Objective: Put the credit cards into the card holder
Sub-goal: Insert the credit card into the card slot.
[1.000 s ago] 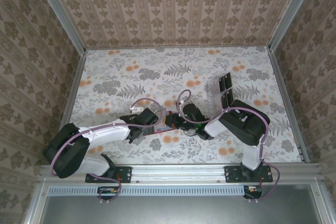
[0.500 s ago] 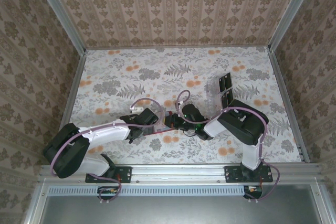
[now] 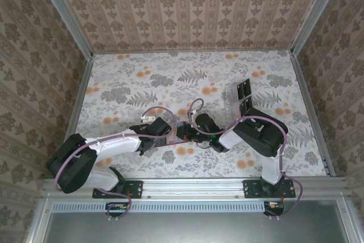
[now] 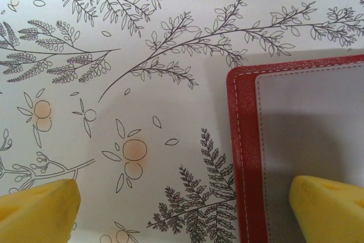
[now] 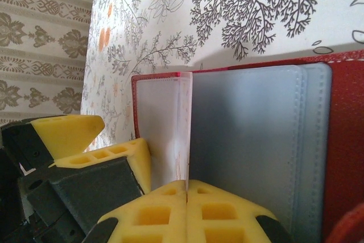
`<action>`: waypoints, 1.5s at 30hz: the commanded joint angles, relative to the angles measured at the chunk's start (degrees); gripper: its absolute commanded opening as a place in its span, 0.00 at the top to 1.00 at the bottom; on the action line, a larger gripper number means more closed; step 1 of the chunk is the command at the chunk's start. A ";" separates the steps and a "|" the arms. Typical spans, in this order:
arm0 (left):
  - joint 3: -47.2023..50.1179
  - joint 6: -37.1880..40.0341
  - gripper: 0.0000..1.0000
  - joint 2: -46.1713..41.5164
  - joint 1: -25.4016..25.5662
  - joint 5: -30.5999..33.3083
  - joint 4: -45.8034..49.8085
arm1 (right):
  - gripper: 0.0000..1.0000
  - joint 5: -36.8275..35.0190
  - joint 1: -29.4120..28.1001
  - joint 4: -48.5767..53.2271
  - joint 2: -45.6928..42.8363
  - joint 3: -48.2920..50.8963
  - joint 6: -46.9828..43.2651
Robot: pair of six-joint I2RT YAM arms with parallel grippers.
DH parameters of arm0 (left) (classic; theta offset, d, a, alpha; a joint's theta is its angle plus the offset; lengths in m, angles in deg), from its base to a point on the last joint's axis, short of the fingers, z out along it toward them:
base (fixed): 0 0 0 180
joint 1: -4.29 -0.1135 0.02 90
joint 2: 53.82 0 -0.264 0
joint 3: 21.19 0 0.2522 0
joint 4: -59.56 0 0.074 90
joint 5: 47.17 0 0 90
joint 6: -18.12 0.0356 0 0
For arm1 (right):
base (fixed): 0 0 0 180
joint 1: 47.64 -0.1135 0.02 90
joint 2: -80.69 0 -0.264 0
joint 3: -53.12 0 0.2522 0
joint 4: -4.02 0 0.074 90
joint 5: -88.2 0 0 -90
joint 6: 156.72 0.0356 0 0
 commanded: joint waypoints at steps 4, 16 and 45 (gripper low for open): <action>1.53 0.62 0.00 0.81 -0.21 0.00 2.80 | 1.00 -0.06 -0.71 -0.23 0.90 0.55 1.12; 0.60 -0.45 0.00 -4.08 -0.42 3.08 6.81 | 1.00 -1.74 -0.72 4.32 0.31 0.79 2.10; 2.77 -3.37 0.00 -0.63 -1.18 0.90 5.28 | 1.00 0.23 -0.80 14.41 -1.23 -2.61 1.85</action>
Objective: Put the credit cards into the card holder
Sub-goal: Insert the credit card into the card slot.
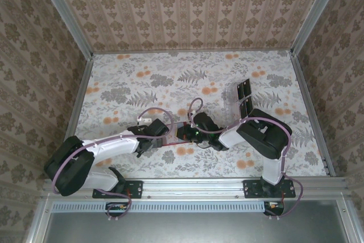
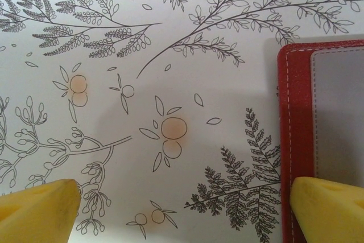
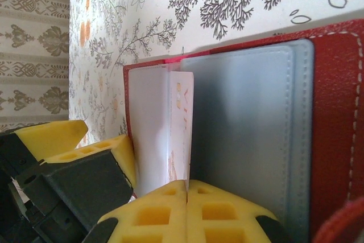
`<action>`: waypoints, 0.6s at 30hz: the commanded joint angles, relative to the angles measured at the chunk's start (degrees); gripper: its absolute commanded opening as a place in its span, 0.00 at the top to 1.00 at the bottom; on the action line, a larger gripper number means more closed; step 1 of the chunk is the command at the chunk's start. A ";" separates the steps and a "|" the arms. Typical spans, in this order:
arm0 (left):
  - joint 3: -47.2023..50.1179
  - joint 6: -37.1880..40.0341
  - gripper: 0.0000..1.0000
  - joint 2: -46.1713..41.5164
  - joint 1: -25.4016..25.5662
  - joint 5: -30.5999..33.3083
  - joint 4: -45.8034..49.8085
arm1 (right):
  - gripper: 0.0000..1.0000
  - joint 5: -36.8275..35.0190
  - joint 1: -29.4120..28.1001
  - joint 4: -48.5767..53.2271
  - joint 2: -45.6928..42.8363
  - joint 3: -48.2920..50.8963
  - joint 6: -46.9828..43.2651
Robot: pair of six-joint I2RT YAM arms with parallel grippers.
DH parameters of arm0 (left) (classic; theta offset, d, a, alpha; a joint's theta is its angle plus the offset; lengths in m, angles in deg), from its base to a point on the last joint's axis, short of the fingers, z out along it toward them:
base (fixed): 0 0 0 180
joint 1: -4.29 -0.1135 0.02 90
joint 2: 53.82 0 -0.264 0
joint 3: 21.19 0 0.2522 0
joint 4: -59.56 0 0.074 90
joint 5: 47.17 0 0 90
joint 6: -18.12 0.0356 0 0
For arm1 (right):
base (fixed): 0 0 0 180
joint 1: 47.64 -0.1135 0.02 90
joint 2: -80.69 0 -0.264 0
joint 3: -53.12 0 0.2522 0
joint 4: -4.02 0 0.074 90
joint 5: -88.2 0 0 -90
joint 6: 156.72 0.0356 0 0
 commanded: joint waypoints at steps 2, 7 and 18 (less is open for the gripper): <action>1.67 -1.21 0.00 1.30 -0.41 -0.12 1.24 | 1.00 0.42 -0.46 4.66 1.73 -1.22 -0.13; 1.75 -1.17 0.00 1.66 -0.41 -0.39 0.82 | 1.00 0.99 -0.52 4.27 2.81 -2.30 0.17; 1.75 -1.23 0.00 2.02 -0.39 -0.64 0.41 | 1.00 1.68 -0.55 3.48 3.52 -2.03 0.62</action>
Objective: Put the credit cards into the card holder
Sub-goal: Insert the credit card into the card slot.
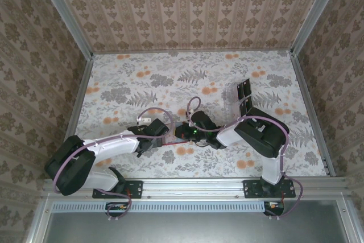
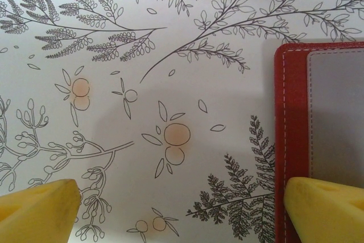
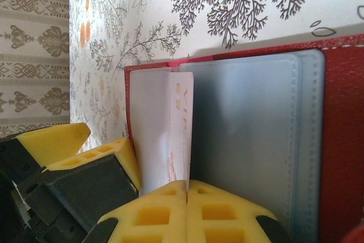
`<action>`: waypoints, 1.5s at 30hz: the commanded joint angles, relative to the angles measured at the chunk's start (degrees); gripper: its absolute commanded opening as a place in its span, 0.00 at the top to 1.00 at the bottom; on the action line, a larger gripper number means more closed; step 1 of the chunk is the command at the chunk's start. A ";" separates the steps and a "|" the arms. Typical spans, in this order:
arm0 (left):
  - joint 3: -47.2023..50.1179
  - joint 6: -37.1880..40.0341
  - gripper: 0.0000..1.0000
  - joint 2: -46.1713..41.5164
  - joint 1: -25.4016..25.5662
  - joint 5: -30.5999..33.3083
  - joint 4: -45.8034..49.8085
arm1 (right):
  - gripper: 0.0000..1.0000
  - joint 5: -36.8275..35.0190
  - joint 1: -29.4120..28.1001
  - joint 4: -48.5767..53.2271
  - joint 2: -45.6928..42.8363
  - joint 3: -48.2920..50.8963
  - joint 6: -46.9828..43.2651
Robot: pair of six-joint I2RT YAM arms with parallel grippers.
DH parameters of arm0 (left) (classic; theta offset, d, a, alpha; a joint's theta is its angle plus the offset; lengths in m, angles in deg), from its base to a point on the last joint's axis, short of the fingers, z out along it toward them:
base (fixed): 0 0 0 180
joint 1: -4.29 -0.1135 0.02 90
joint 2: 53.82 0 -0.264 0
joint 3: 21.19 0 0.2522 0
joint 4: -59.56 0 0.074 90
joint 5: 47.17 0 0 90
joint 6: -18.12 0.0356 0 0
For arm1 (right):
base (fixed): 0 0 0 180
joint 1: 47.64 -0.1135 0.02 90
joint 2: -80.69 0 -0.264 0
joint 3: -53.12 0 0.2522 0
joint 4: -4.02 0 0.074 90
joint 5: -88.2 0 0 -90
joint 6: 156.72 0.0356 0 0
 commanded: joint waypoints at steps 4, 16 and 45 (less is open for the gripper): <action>1.63 -0.81 0.00 1.76 -0.14 -1.29 0.93 | 1.00 1.05 -0.59 2.85 2.19 -0.15 0.06; 1.54 -0.93 0.00 2.49 0.15 -1.47 0.60 | 1.00 0.23 -1.54 1.55 3.41 -1.28 1.07; -1.09 -1.39 0.00 0.22 -0.02 -2.12 5.71 | 1.00 -6.38 0.04 4.49 -12.61 4.48 -5.03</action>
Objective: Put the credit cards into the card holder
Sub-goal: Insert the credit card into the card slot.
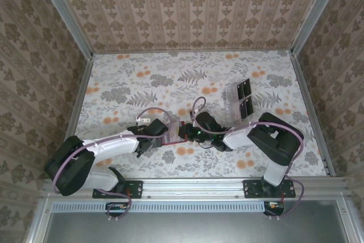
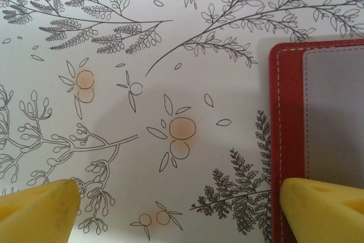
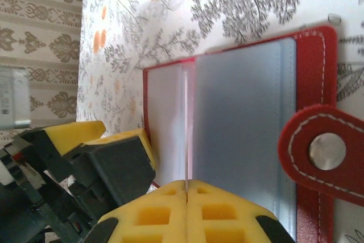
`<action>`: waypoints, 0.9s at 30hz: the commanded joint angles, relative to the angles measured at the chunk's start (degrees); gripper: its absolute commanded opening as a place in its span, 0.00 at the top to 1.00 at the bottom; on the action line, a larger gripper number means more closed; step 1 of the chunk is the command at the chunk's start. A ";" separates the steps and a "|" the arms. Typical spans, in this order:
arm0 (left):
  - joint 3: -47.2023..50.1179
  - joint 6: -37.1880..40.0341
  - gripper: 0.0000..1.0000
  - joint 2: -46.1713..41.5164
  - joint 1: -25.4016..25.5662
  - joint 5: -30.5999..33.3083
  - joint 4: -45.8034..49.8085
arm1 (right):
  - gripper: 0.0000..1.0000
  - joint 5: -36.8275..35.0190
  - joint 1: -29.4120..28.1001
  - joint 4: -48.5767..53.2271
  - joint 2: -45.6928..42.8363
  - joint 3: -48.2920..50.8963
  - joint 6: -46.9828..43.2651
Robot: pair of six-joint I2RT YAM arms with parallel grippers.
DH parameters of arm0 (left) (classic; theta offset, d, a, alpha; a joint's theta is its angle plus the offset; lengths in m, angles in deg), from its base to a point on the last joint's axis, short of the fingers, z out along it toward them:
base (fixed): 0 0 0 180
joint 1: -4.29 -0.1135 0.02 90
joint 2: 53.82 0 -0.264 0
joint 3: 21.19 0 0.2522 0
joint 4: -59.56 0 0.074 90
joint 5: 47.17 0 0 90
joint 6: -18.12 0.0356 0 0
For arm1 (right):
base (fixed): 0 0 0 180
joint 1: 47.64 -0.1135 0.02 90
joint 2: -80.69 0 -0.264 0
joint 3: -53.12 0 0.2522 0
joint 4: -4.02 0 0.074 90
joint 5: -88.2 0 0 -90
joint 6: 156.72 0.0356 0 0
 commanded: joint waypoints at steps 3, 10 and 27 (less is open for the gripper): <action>-1.07 -0.36 0.00 1.53 -0.04 -1.95 4.66 | 1.00 -2.82 0.27 1.97 -4.22 -1.01 -5.68; -0.56 -2.02 0.00 2.42 -0.20 -1.60 4.39 | 1.00 -1.55 0.29 -2.78 0.46 -2.82 -6.86; -0.02 -3.31 0.00 3.20 -0.39 -1.51 4.40 | 1.00 -1.92 -0.37 -9.50 6.47 -2.65 -5.58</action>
